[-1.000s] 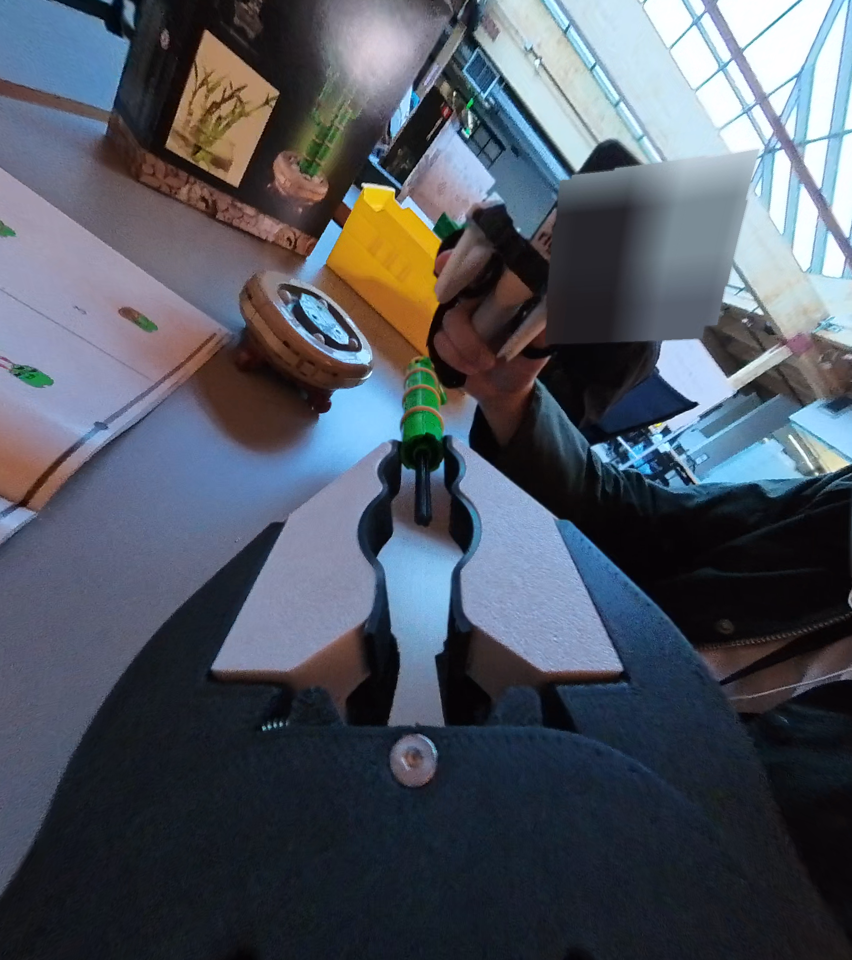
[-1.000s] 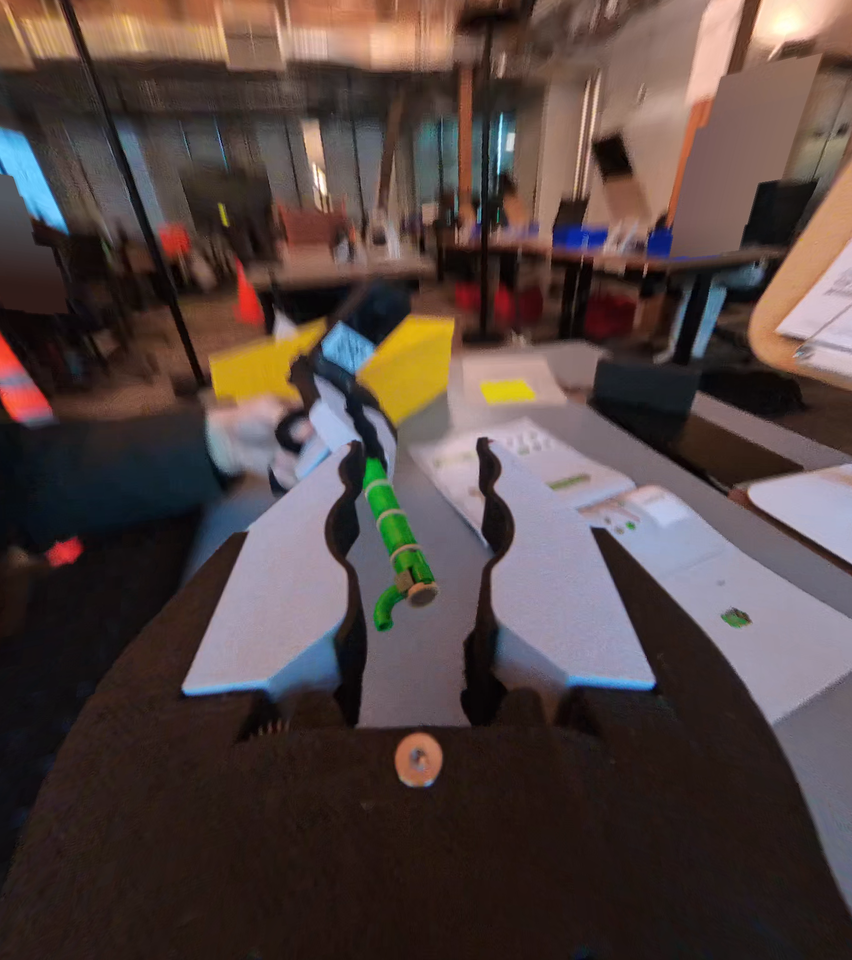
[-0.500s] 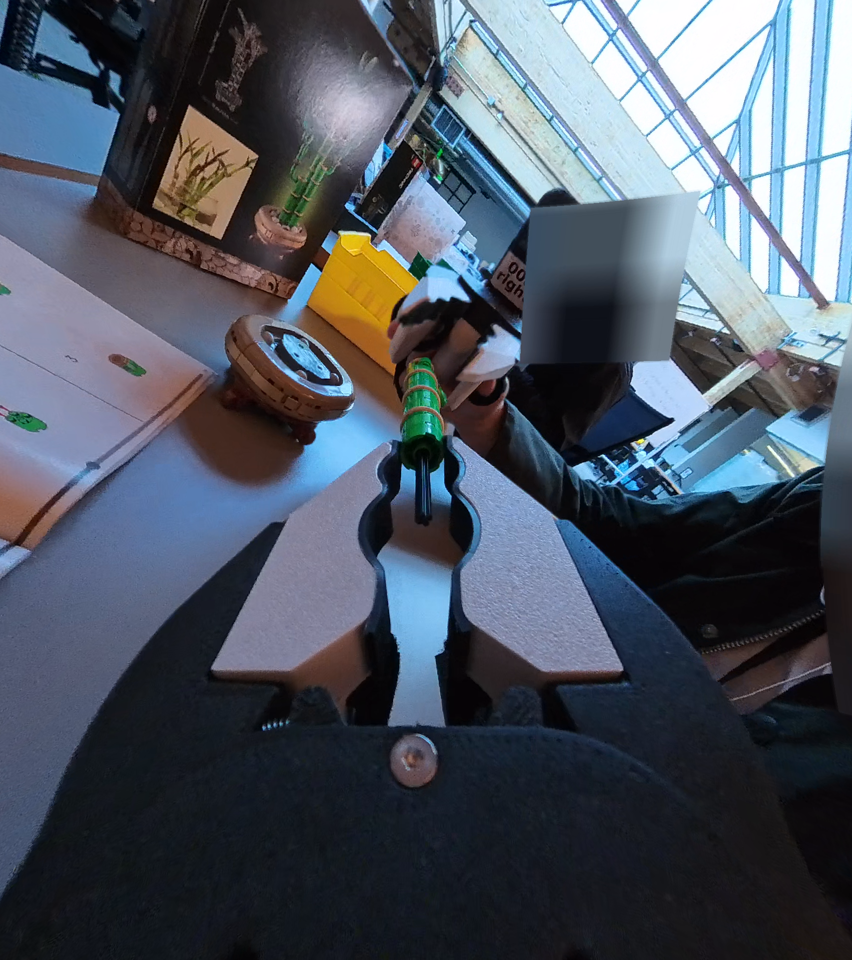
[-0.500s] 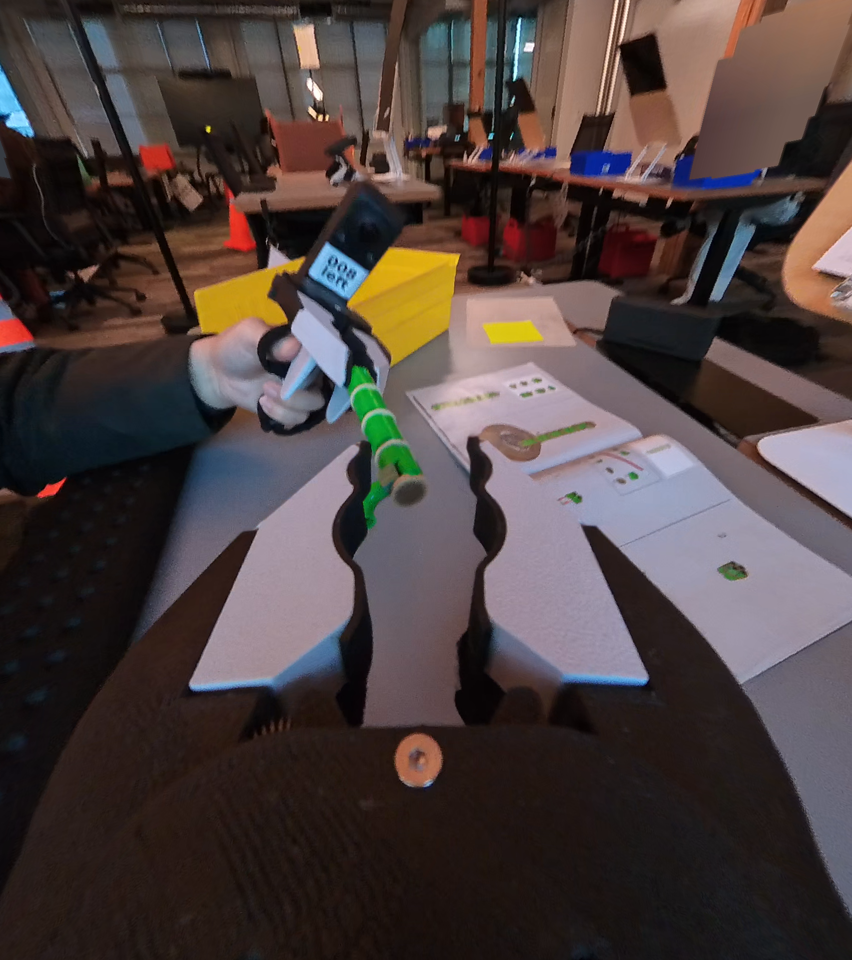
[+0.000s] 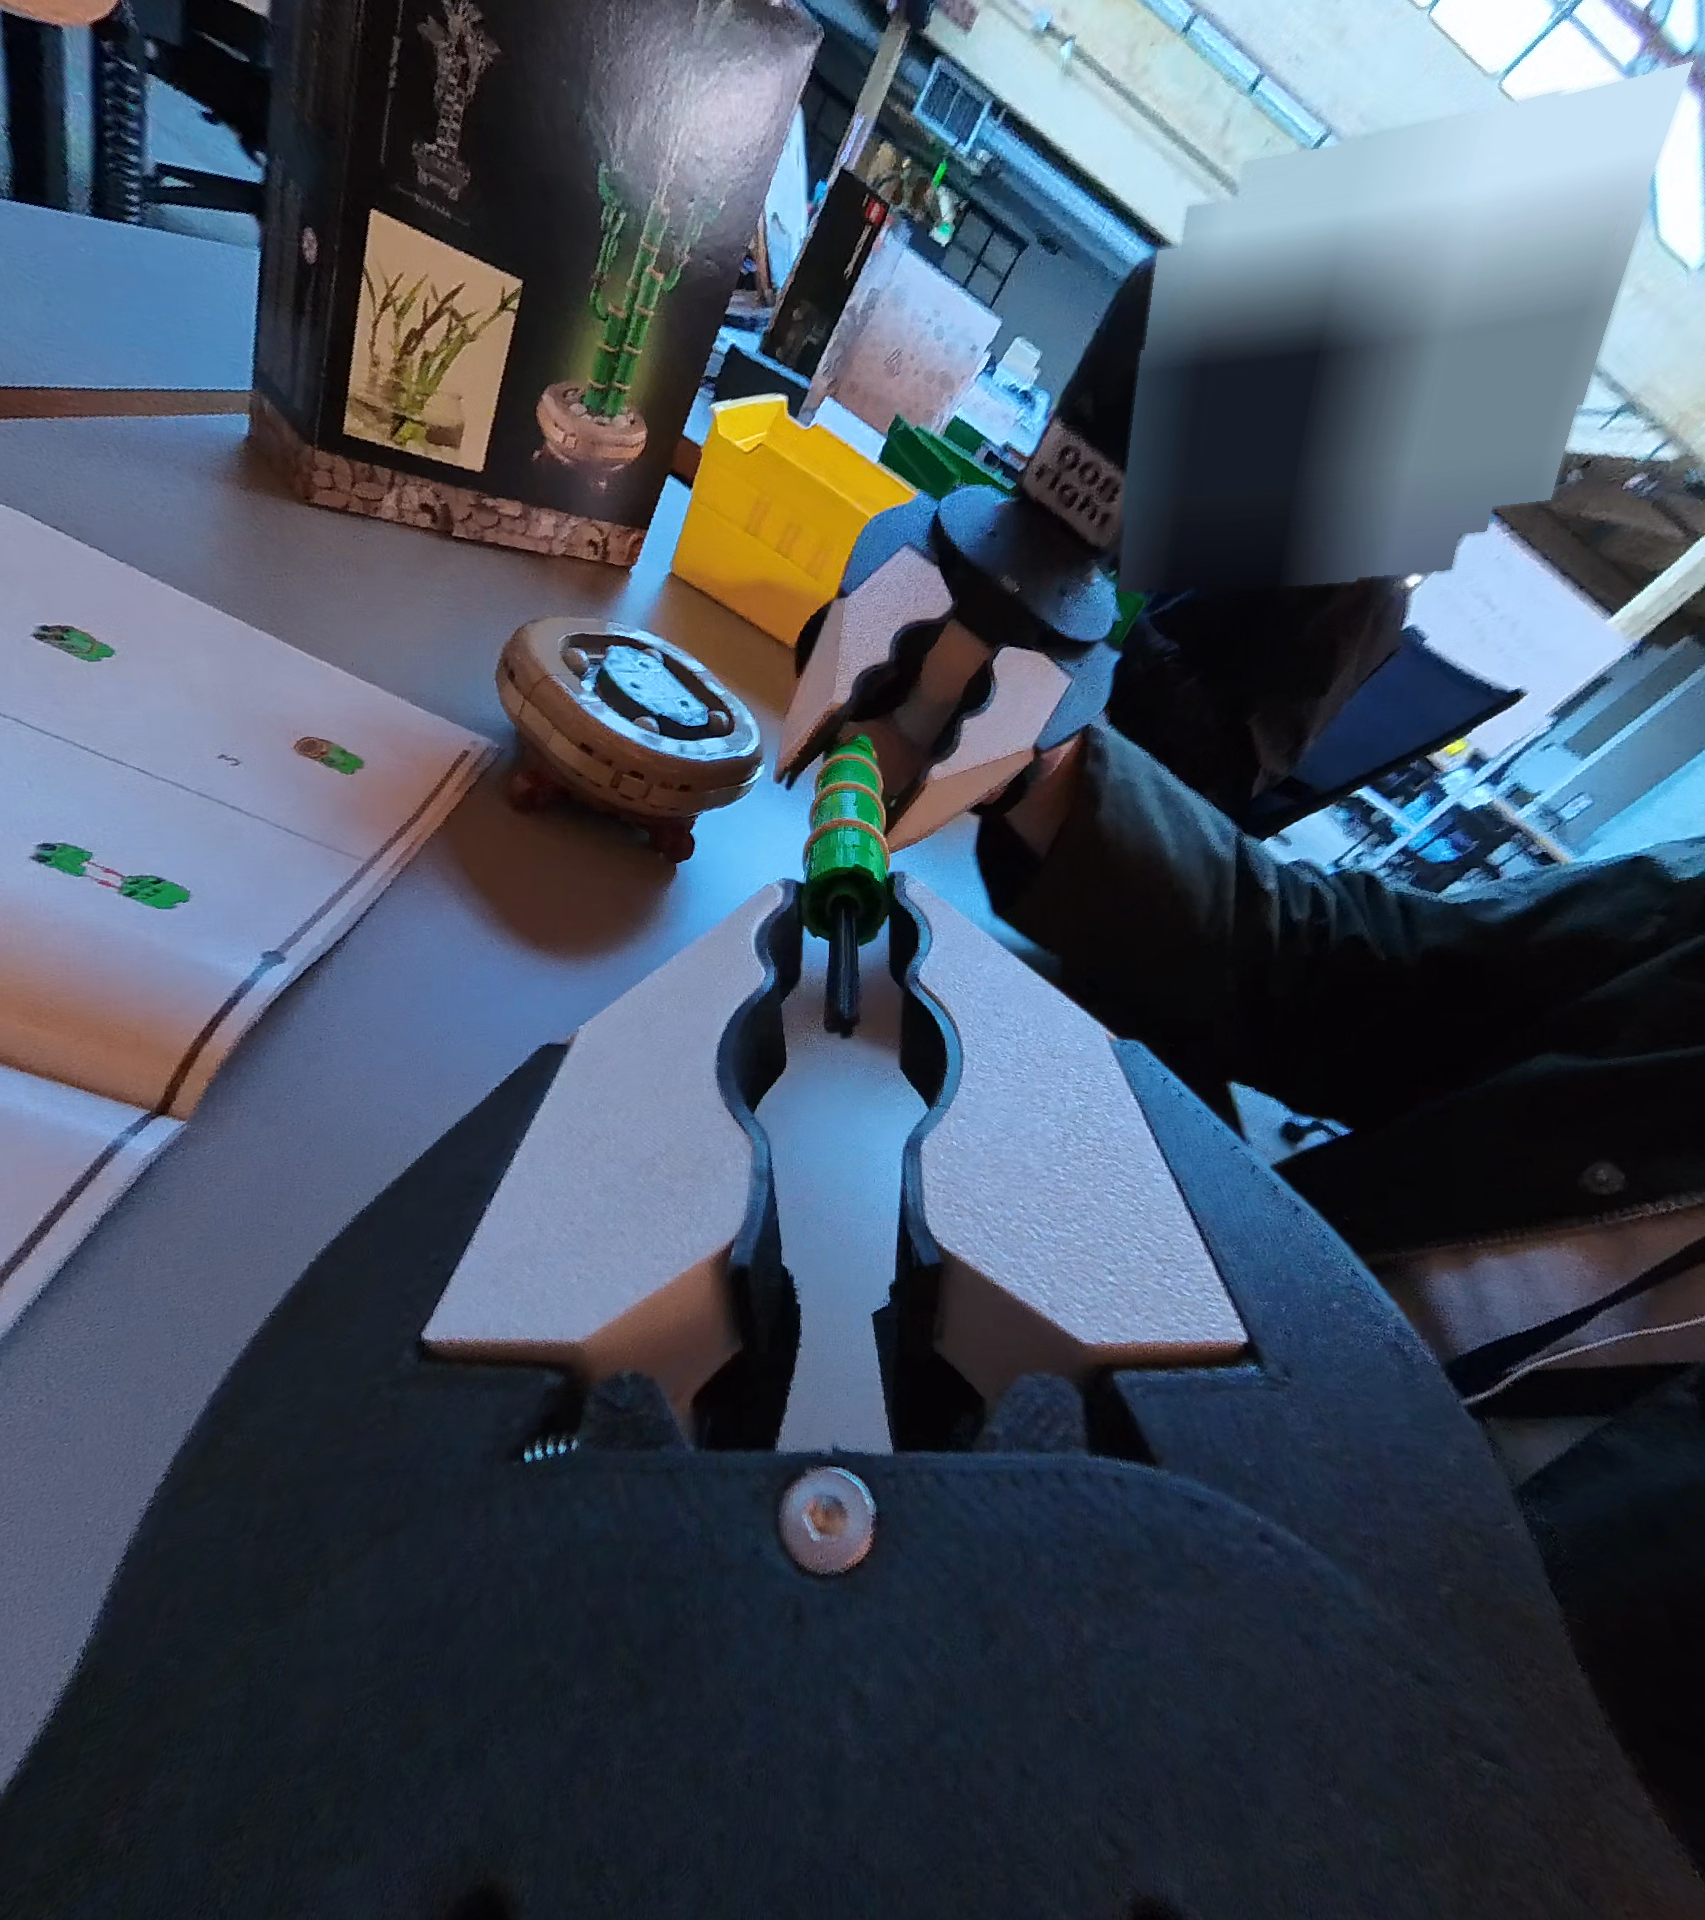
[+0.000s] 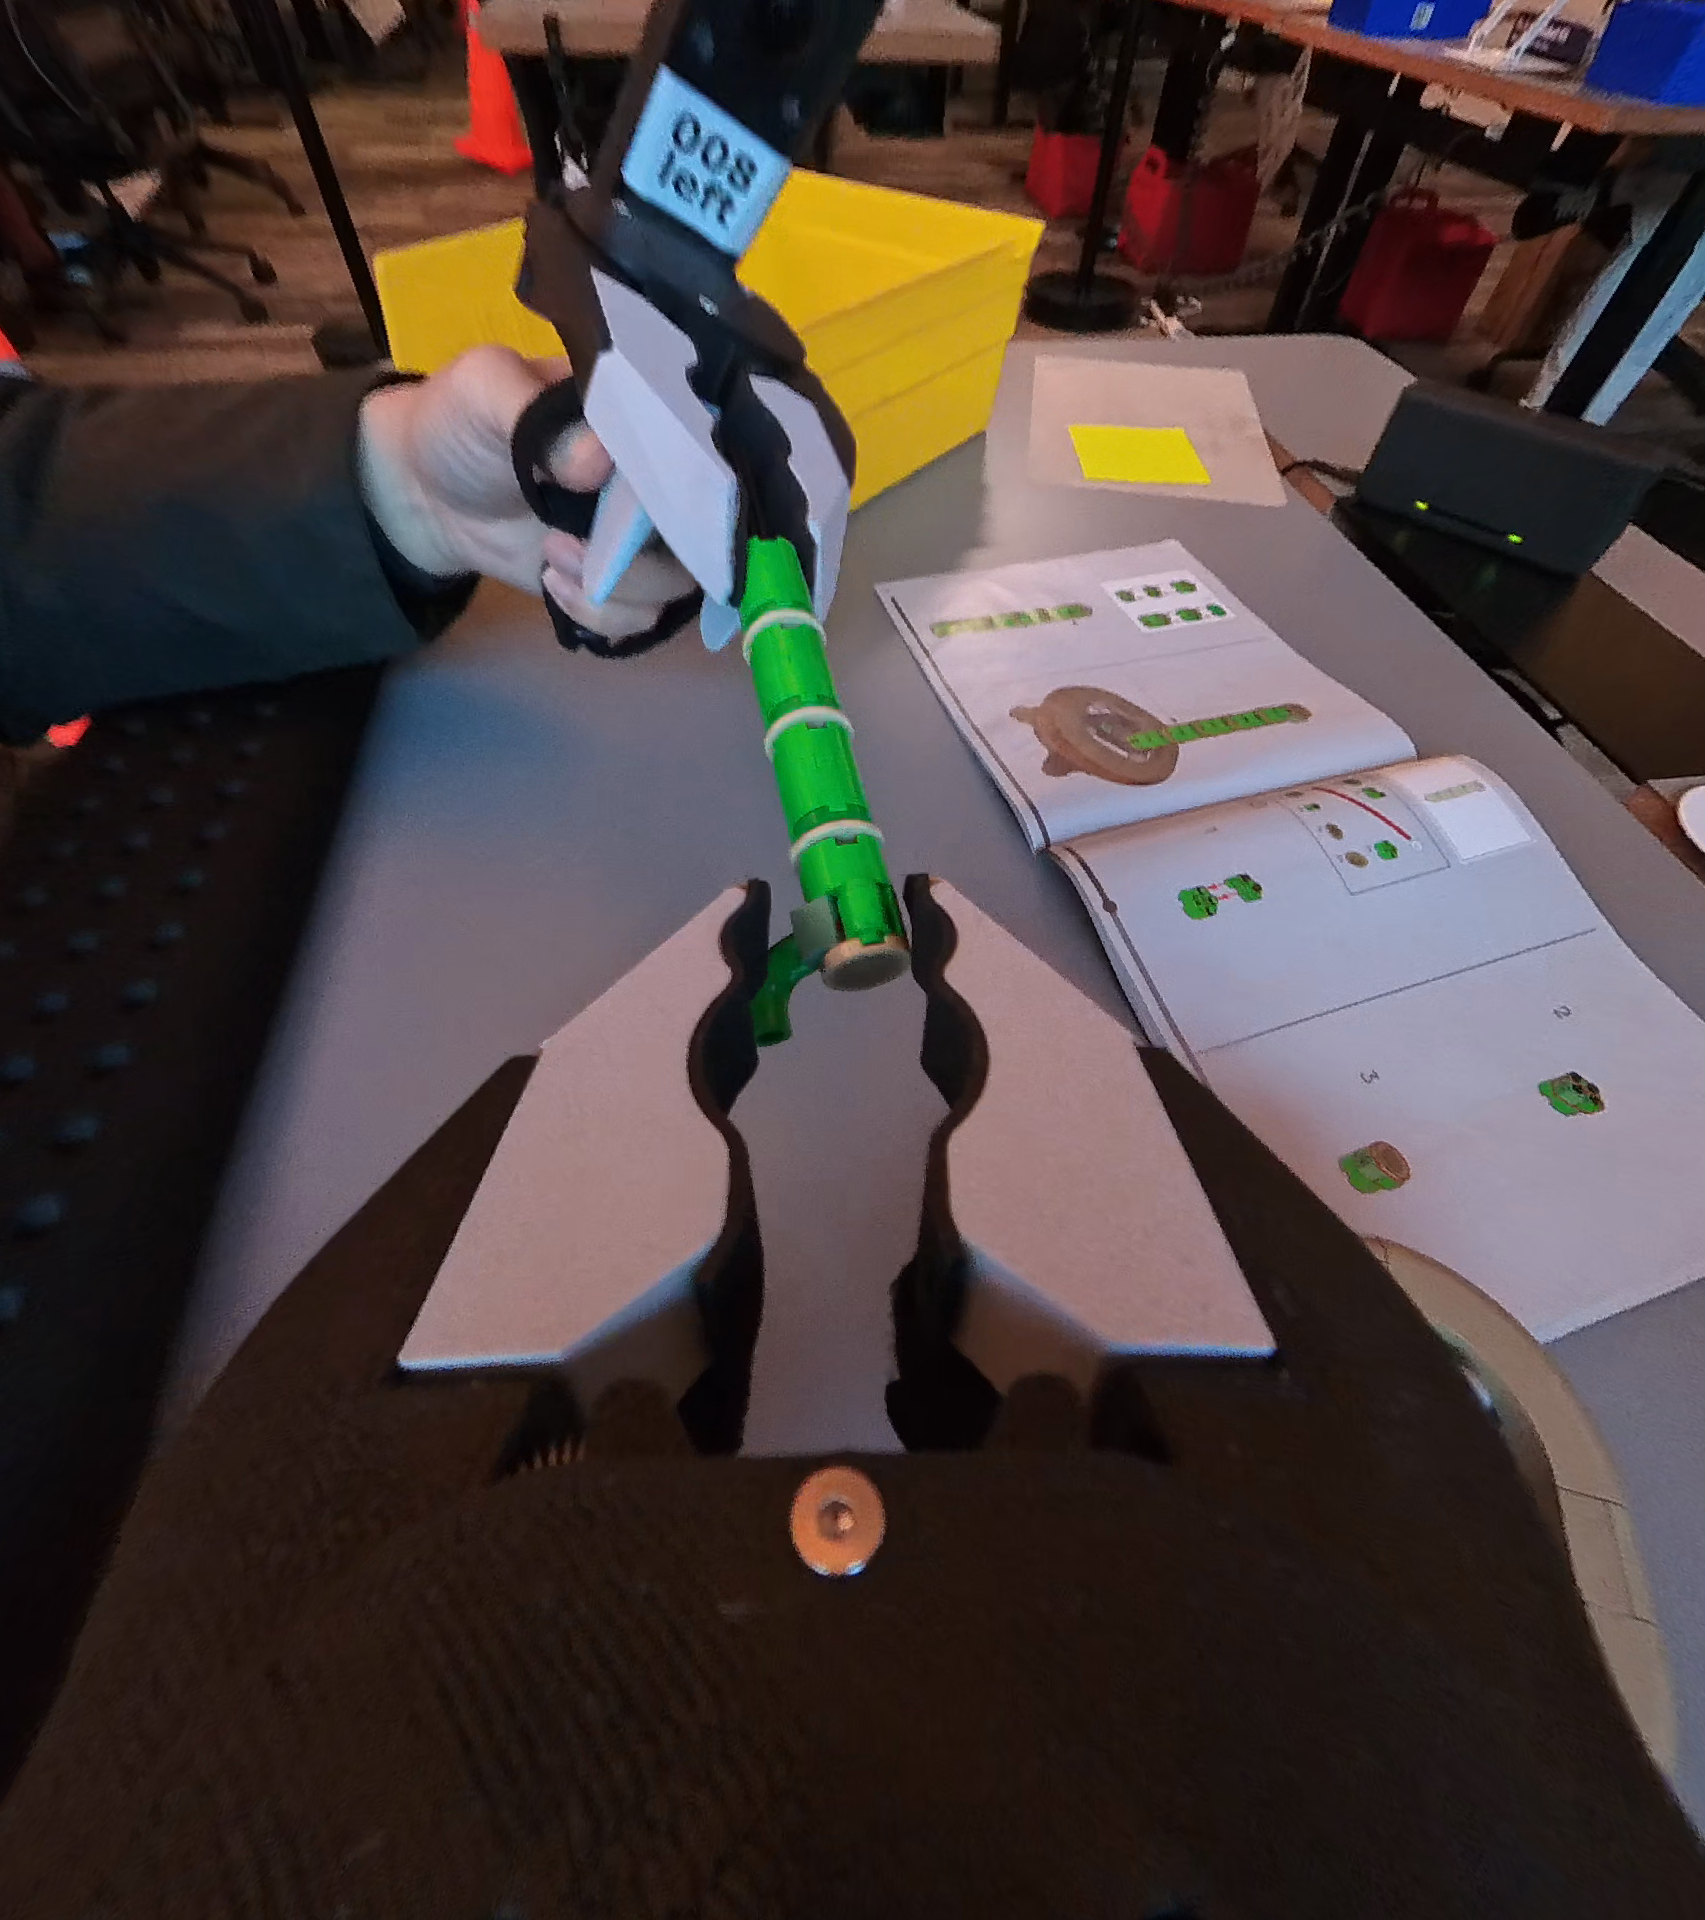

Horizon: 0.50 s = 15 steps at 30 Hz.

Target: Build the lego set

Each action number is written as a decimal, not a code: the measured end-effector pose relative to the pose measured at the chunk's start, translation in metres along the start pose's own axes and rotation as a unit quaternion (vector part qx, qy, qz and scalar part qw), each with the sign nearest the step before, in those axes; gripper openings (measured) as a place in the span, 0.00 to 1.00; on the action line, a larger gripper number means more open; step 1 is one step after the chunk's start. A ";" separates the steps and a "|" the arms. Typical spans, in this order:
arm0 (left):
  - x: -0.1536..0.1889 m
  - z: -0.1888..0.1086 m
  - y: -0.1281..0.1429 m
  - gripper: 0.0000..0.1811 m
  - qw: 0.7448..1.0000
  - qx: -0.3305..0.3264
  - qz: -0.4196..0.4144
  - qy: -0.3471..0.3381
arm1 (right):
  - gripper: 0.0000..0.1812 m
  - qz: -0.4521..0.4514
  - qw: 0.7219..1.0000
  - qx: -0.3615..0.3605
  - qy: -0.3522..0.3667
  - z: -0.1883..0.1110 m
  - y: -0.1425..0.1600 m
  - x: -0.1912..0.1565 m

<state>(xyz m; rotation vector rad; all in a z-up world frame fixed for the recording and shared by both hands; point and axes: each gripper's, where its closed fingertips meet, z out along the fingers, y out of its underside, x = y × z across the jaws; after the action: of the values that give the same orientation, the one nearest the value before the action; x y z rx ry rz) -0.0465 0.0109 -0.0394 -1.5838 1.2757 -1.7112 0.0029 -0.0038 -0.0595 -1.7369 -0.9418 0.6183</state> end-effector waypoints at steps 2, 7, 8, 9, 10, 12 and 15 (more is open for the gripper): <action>-0.008 0.000 0.005 0.09 0.999 -0.022 0.028 -0.036 | 0.13 -0.017 0.999 -0.026 0.014 0.003 0.007 0.002; -0.023 0.004 0.023 0.27 0.966 -0.099 0.191 -0.144 | 0.10 -0.056 0.995 -0.085 0.017 0.020 0.021 -0.008; -0.019 0.009 0.031 0.27 0.960 -0.119 0.210 -0.140 | 0.10 -0.064 0.993 -0.098 0.016 0.025 0.025 -0.011; -0.016 0.016 0.040 0.28 0.955 -0.141 0.224 -0.134 | 0.08 -0.072 0.991 -0.107 0.013 0.029 0.028 -0.014; -0.013 0.021 0.049 0.28 0.949 -0.164 0.237 -0.130 | 0.07 -0.078 0.990 -0.114 0.008 0.033 0.031 -0.017; -0.017 0.028 0.065 0.29 0.930 -0.205 0.271 -0.142 | 0.07 -0.084 0.989 -0.125 -0.007 0.040 0.035 -0.025; -0.029 0.030 0.089 0.25 0.893 -0.269 0.319 -0.166 | 0.07 -0.092 0.985 -0.147 -0.018 0.047 0.044 -0.031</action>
<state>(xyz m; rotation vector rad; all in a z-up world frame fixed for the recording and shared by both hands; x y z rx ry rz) -0.0327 -0.0136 -0.1333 -1.3992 1.9021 -0.6790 -0.0371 -0.0118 -0.1175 -1.8716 -1.2538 0.4066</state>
